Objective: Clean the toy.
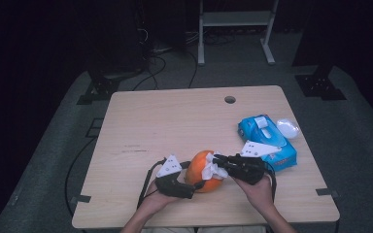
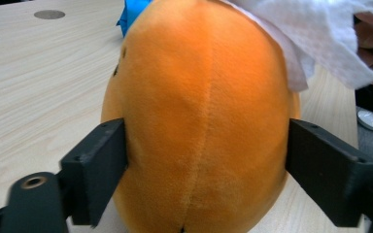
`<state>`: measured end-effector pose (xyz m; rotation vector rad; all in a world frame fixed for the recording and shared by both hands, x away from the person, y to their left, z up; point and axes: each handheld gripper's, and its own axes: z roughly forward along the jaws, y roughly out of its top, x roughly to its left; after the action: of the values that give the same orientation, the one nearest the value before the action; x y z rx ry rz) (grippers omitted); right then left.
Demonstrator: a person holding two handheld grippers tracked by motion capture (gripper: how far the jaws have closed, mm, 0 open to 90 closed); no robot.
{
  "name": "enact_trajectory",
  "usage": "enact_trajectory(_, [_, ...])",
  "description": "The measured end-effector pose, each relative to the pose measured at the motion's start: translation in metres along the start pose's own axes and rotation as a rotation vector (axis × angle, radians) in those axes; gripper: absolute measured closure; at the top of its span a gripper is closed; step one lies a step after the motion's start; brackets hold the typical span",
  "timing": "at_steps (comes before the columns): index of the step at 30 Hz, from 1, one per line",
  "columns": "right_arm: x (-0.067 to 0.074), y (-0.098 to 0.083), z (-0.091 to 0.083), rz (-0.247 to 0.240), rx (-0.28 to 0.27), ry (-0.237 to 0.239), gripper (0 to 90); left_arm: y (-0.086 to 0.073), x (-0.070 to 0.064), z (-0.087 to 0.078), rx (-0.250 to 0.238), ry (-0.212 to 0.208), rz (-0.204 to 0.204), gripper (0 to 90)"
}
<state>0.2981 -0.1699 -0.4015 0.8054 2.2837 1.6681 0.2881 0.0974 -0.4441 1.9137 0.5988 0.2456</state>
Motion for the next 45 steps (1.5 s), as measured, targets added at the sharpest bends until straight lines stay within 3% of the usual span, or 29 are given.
enact_trajectory(4, [0.003, 0.002, 0.000, -0.006, -0.006, -0.011, 80.8, 0.003, -0.004, -0.001, 0.006, 0.030, 0.030, 37.0])
enact_trajectory(6, [0.011, 0.005, 0.000, -0.041, -0.013, -0.016, 80.8, 0.007, -0.008, -0.004, 0.007, 0.043, 0.052, 40.2])
enact_trajectory(8, [0.019, 0.008, 0.001, -0.059, -0.025, 0.023, 80.8, 0.010, -0.013, -0.005, 0.013, 0.045, 0.074, 42.0])
enact_trajectory(12, [0.033, 0.012, 0.008, -0.124, -0.007, 0.025, 80.8, 0.013, -0.020, -0.006, 0.026, 0.050, 0.118, 44.2])
enact_trajectory(14, [0.028, 0.013, 0.005, -0.111, -0.010, 0.019, 80.8, 0.015, -0.020, -0.009, 0.010, 0.049, 0.113, 45.4])
enact_trajectory(18, [0.009, 0.010, -0.003, -0.034, -0.024, -0.023, 80.8, 0.019, -0.020, -0.014, 0.000, 0.055, 0.117, 46.6])
enact_trajectory(19, [0.008, 0.009, -0.004, -0.023, -0.027, -0.015, 80.8, 0.019, -0.020, -0.014, 0.006, 0.056, 0.120, 46.6])
enact_trajectory(21, [0.015, 0.009, -0.001, -0.051, -0.020, -0.020, 80.8, 0.018, -0.021, -0.013, 0.013, 0.055, 0.126, 46.5])
enact_trajectory(24, [0.029, 0.012, 0.006, -0.092, -0.012, 0.022, 80.7, 0.018, -0.024, -0.011, 0.016, 0.057, 0.139, 46.6])
enact_trajectory(27, [0.035, 0.013, 0.011, -0.128, 0.009, 0.020, 80.8, 0.018, -0.025, -0.012, 0.020, 0.058, 0.144, 46.6])
enact_trajectory(34, [0.001, 0.005, 0.001, -0.014, 0.007, -0.024, 80.8, 0.014, -0.023, -0.008, 0.018, 0.038, 0.141, 44.2])
enact_trajectory(36, [0.000, 0.003, 0.000, -0.007, 0.008, -0.023, 80.8, 0.014, -0.021, -0.007, 0.009, 0.025, 0.125, 34.4])
enact_trajectory(40, [0.001, 0.003, 0.001, -0.013, 0.012, -0.003, 80.7, 0.011, -0.009, -0.002, 0.033, 0.019, 0.032, 8.2])
enact_trajectory(42, [0.005, 0.004, 0.002, -0.020, 0.011, 0.012, 80.7, 0.007, -0.007, 0.000, 0.041, -0.005, 0.015, 8.5])
enact_trajectory(45, [0.020, 0.008, 0.007, -0.053, 0.007, 0.059, 80.6, 0.009, -0.013, -0.001, 0.048, -0.011, 0.066, 21.4])
